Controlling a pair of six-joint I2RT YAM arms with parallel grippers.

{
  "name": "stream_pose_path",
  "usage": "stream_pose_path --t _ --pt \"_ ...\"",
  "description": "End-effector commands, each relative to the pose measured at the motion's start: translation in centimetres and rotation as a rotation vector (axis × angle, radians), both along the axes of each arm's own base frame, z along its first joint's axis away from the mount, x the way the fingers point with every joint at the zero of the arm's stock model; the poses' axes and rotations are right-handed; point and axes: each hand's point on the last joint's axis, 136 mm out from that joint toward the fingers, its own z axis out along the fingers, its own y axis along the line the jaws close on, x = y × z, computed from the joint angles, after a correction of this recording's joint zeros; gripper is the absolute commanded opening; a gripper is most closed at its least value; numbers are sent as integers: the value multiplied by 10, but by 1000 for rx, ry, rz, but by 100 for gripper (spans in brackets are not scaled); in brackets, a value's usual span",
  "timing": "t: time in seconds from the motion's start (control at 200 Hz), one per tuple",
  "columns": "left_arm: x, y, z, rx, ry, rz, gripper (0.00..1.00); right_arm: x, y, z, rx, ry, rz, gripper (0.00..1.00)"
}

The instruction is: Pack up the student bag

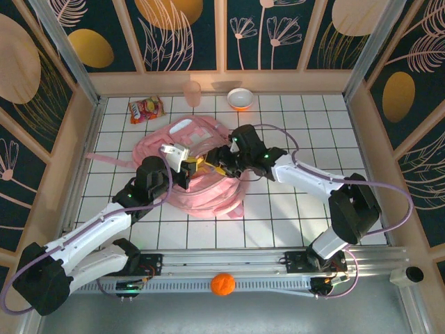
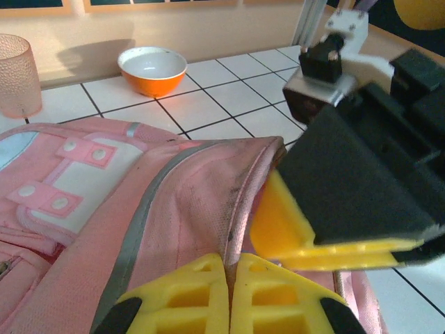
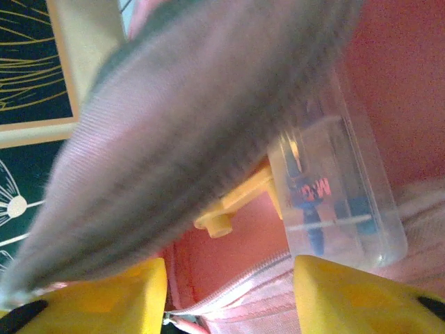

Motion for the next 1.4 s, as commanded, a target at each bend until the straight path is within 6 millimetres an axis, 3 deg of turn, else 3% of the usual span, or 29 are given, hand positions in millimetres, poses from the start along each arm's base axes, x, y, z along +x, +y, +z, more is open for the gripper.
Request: stream_pose_path --t 0.0,0.16,0.285,0.485,0.671,0.766,1.031,1.281,1.396 --pt "2 -12 53 -110 -141 -49 0 -6 -5 1 -19 -21 -23 46" --pt "2 -12 52 -105 -140 -46 0 -10 -26 6 -113 -52 -66 46" --pt "2 -12 51 -102 -139 -47 0 -13 -37 -1 -143 -53 -90 39" --pt "2 -12 53 -107 -140 -48 0 8 -38 -3 -184 -106 -112 36" --pt "2 -13 53 -102 -143 -50 0 21 -40 -19 -252 -117 -110 32" --pt "2 -13 52 -99 -142 -50 0 19 -30 -22 -216 -113 -78 28" --pt "3 -17 52 -110 -137 -65 0 15 9 -7 -43 -131 -11 18" --pt "3 -18 51 -107 -135 -72 0 7 30 -17 -27 -104 33 14" --pt "4 -19 51 -107 -135 -72 0 7 29 -27 -55 -89 27 14"
